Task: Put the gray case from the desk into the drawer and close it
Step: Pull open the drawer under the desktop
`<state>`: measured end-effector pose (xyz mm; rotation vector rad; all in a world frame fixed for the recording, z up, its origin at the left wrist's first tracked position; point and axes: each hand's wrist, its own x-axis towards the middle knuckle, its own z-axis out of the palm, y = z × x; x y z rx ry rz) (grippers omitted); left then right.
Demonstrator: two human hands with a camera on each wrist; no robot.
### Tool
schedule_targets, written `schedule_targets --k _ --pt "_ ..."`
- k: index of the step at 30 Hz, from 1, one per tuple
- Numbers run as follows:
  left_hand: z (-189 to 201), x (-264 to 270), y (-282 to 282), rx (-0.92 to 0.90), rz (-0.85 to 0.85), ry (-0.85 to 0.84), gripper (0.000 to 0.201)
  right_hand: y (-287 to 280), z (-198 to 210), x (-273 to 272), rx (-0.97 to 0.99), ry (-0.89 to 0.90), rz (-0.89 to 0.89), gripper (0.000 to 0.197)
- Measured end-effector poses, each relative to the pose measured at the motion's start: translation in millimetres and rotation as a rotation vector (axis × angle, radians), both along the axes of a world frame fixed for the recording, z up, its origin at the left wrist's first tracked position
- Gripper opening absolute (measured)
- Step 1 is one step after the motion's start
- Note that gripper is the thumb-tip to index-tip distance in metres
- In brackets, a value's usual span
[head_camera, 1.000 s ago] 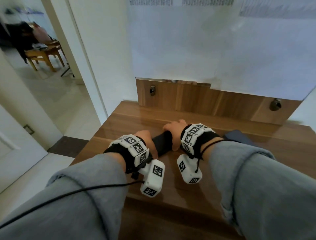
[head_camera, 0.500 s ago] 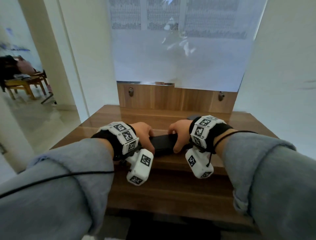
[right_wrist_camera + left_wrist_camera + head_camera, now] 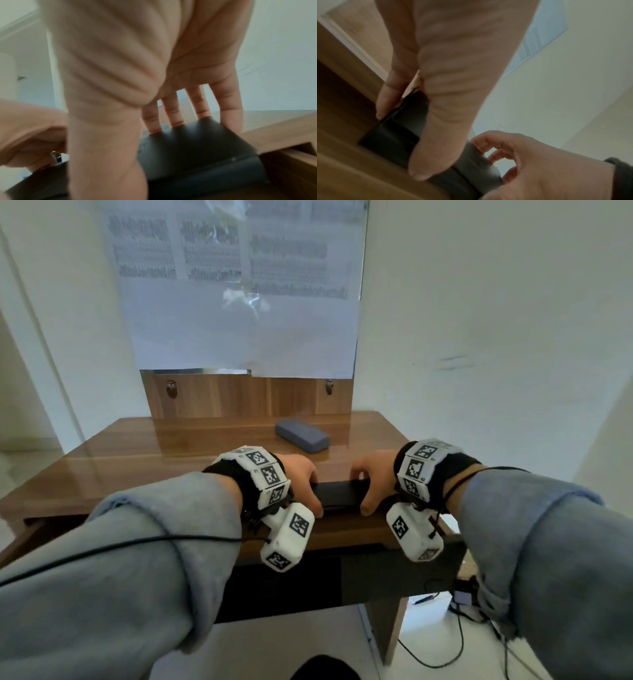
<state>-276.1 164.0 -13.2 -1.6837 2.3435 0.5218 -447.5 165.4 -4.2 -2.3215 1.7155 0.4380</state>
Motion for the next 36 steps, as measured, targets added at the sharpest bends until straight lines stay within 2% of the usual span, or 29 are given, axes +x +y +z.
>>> schedule_targets --k 8,11,13,17,21,24,27,30,34,36 --pt "-20 -40 -14 0.030 -0.054 -0.092 0.057 13 -27 -48 -0.013 -0.082 -0.107 0.087" --pt "-29 -41 -18 0.084 -0.050 -0.125 0.056 19 -36 -54 0.043 -0.024 -0.155 0.060" --pt "-35 -40 -20 0.115 -0.044 -0.143 0.046 21 -42 -56 0.099 0.020 -0.161 0.040" --pt "-43 -39 -24 0.145 -0.026 -0.149 0.040 17 -45 -57 0.162 0.055 -0.136 0.040" --pt "-51 -42 -27 0.132 -0.025 -0.113 0.061 12 -44 -57 0.262 0.067 -0.134 0.037" --pt "-58 -49 -29 0.124 -0.034 -0.098 0.067 3 -44 -59 0.326 0.040 -0.163 0.035" --pt "-68 -56 -34 0.114 -0.051 -0.117 0.066 -7 -42 -63 0.280 -0.002 -0.186 0.036" --pt "-80 -63 -43 0.071 -0.071 -0.136 0.069 -19 -46 -65 0.231 -0.033 -0.205 0.045" --pt "-96 -74 -58 0.078 -0.073 -0.105 0.060 -41 -60 -63 0.192 -0.064 -0.198 0.033" --pt "-104 -82 -62 0.063 -0.094 -0.109 0.059 -48 -66 -63 0.196 -0.079 -0.210 0.036"
